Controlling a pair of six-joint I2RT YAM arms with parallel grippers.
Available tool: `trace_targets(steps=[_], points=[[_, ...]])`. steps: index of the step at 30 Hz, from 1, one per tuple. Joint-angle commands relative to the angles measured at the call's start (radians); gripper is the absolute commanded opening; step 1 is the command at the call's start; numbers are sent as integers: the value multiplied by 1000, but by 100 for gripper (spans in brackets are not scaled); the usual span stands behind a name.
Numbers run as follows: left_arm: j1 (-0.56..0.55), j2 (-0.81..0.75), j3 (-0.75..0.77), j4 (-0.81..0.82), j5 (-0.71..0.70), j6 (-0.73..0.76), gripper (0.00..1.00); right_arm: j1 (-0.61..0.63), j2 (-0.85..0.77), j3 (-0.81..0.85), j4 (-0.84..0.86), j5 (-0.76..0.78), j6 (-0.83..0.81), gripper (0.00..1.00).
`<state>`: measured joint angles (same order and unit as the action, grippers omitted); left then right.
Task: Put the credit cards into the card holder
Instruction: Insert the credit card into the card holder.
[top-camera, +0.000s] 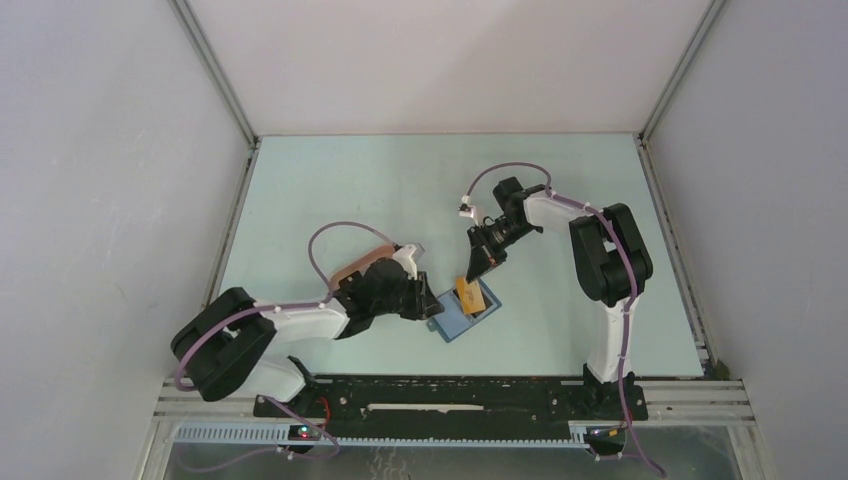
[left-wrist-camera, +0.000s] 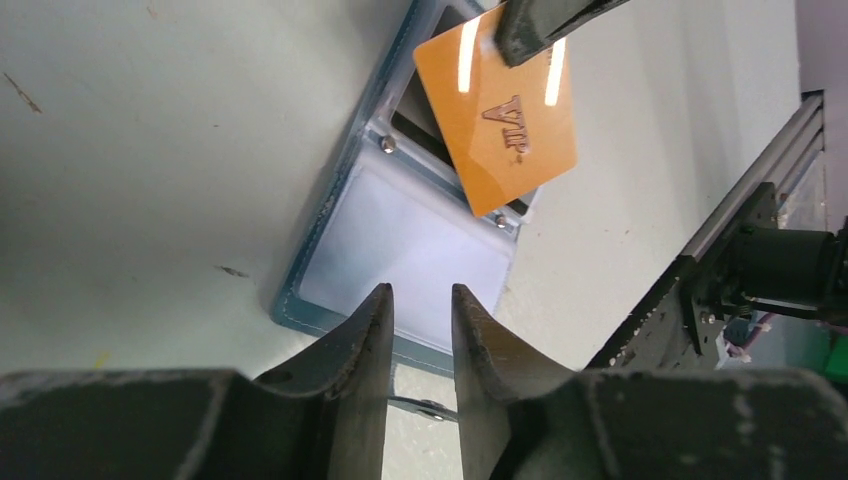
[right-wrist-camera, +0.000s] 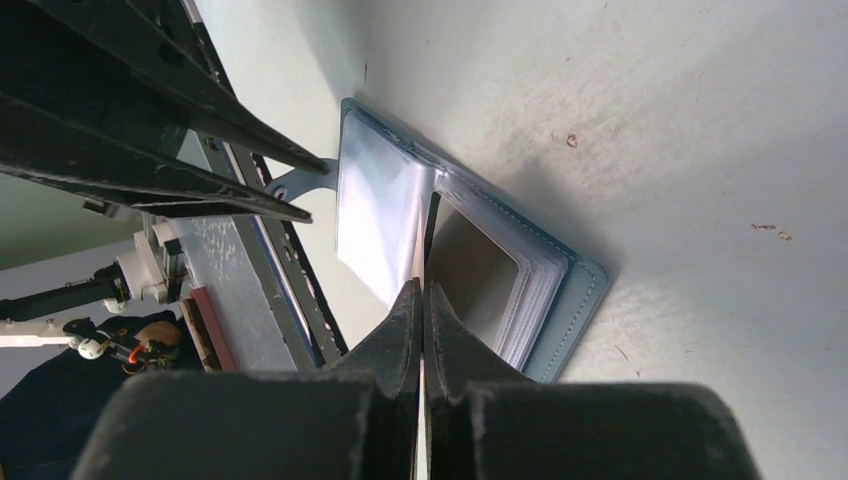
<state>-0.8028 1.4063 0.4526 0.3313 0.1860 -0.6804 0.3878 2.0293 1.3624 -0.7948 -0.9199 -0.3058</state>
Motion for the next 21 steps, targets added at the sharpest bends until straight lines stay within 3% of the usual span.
trace_targets(steps=[1, 21], points=[[-5, -82, -33, -23, -20, 3, 33, -8, -36, 5, 25, 4, 27, 0], [-22, -56, -55, -46, -41, -91, 38, -13, -54, -6, 37, -1, 39, 0]])
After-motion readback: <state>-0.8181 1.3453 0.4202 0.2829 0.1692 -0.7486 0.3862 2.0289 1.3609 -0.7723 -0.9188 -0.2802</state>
